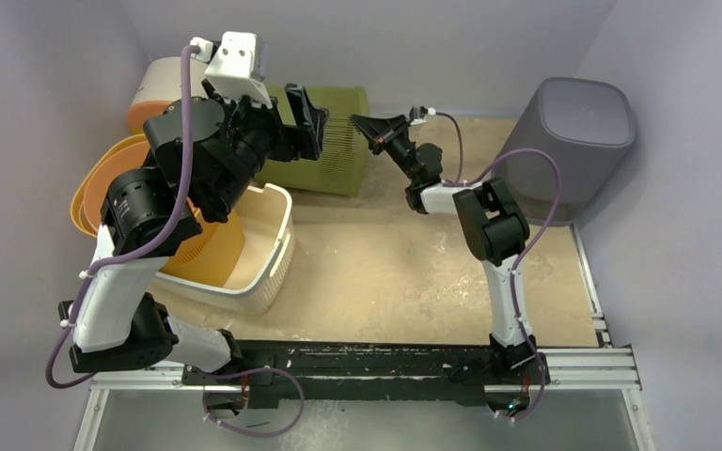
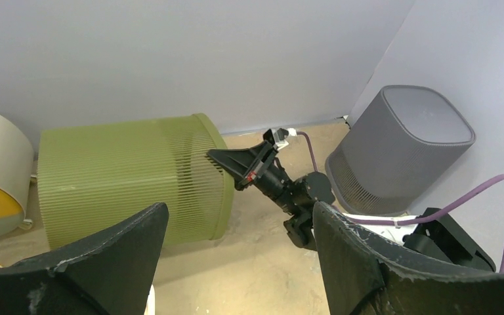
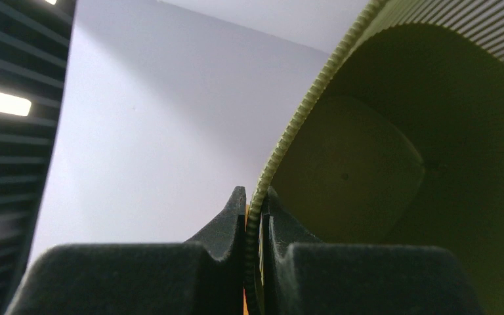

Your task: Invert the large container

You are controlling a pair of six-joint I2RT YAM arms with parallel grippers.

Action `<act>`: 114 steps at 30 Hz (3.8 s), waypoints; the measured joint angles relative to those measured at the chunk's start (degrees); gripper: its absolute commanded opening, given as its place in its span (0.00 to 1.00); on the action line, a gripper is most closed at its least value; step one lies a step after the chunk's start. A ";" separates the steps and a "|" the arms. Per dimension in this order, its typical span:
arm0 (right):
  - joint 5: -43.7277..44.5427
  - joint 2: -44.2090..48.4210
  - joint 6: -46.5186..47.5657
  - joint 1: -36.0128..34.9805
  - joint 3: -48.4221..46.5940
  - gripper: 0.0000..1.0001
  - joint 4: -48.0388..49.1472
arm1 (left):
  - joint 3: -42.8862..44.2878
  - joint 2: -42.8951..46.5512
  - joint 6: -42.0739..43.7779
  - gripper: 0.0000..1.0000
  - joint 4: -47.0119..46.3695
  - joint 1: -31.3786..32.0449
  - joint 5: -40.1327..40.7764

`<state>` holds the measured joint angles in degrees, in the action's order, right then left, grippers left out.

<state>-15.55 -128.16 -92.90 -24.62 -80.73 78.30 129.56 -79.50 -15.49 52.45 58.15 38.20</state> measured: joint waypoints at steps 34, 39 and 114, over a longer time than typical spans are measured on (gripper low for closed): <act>0.72 -1.29 -15.15 17.00 26.47 0.15 16.39 | 0.00 -8.20 -0.42 0.79 1.22 0.00 -2.82; -0.20 -2.97 -15.19 17.51 25.18 0.13 16.46 | 0.09 -10.10 -0.42 0.79 1.22 0.00 -3.32; -4.92 -15.08 14.75 17.97 -0.52 0.26 -16.44 | 1.70 -18.32 1.09 0.79 -1.05 -5.29 -11.15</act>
<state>-20.47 -143.24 -78.15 -6.66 -81.25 61.87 131.26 -97.82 -14.39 51.40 52.86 27.05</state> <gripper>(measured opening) 0.248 0.790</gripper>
